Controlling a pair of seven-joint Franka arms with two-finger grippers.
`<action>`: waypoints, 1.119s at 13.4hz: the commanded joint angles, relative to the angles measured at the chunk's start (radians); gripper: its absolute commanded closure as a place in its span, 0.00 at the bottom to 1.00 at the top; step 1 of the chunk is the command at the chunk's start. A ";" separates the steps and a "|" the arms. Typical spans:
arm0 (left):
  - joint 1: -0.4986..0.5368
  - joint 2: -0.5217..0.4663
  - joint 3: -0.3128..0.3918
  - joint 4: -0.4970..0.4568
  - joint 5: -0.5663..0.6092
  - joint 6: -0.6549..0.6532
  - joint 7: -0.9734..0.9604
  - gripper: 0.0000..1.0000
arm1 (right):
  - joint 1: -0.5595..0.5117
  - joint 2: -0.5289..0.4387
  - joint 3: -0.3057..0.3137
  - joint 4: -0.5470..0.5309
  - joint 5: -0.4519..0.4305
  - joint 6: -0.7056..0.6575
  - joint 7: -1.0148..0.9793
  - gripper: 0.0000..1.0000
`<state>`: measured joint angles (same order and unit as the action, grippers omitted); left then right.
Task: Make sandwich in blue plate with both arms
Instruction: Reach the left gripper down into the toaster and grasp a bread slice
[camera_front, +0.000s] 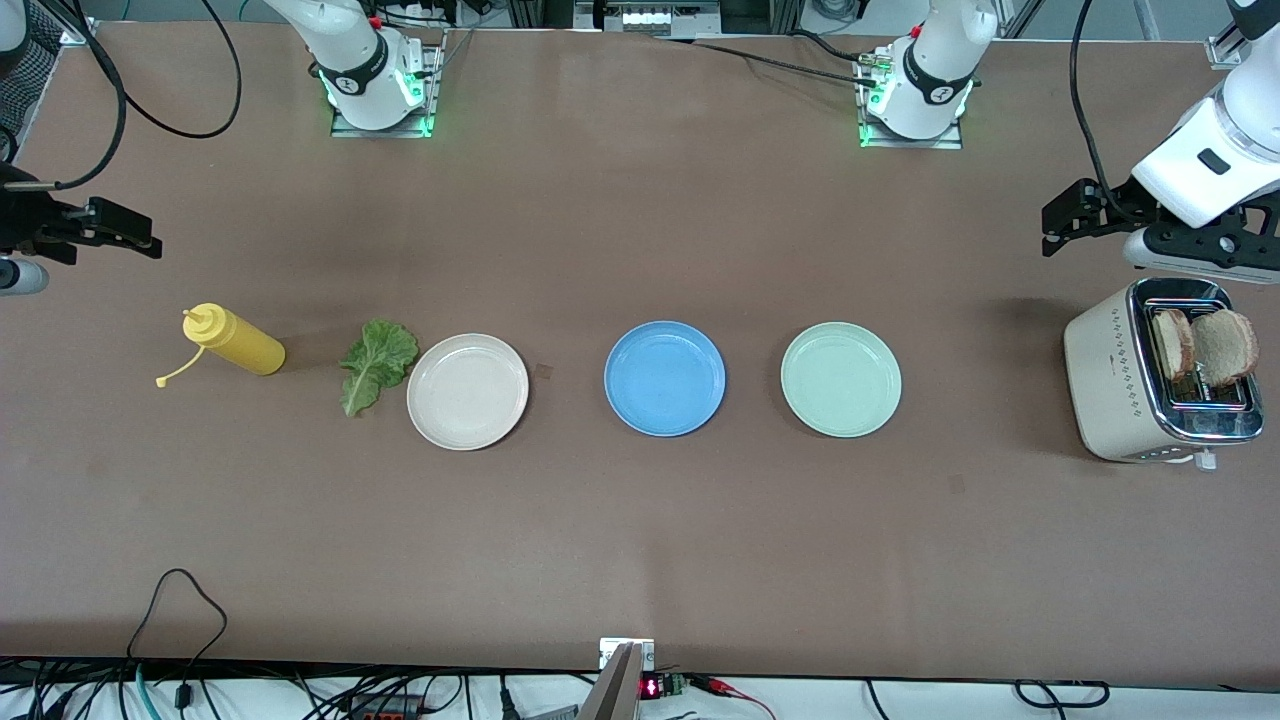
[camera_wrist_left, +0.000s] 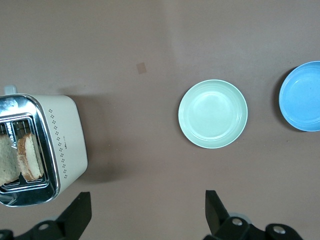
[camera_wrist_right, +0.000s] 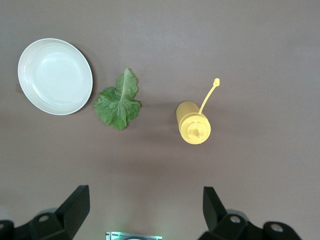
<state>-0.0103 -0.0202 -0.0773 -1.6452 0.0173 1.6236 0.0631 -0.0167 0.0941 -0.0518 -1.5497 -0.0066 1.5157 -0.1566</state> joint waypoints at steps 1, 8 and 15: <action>0.006 -0.001 -0.002 0.008 0.000 0.002 0.020 0.00 | 0.006 0.010 0.000 0.020 -0.012 -0.003 -0.009 0.00; 0.009 0.028 0.007 0.015 0.001 -0.044 0.012 0.00 | 0.003 0.022 0.003 0.020 0.000 -0.003 -0.004 0.00; 0.036 0.155 0.008 0.119 0.129 -0.208 0.021 0.00 | 0.012 0.087 0.004 0.017 0.000 -0.032 -0.011 0.00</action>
<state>0.0096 0.0736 -0.0673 -1.6005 0.0599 1.4642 0.0635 -0.0067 0.1448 -0.0484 -1.5498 -0.0064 1.5074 -0.1572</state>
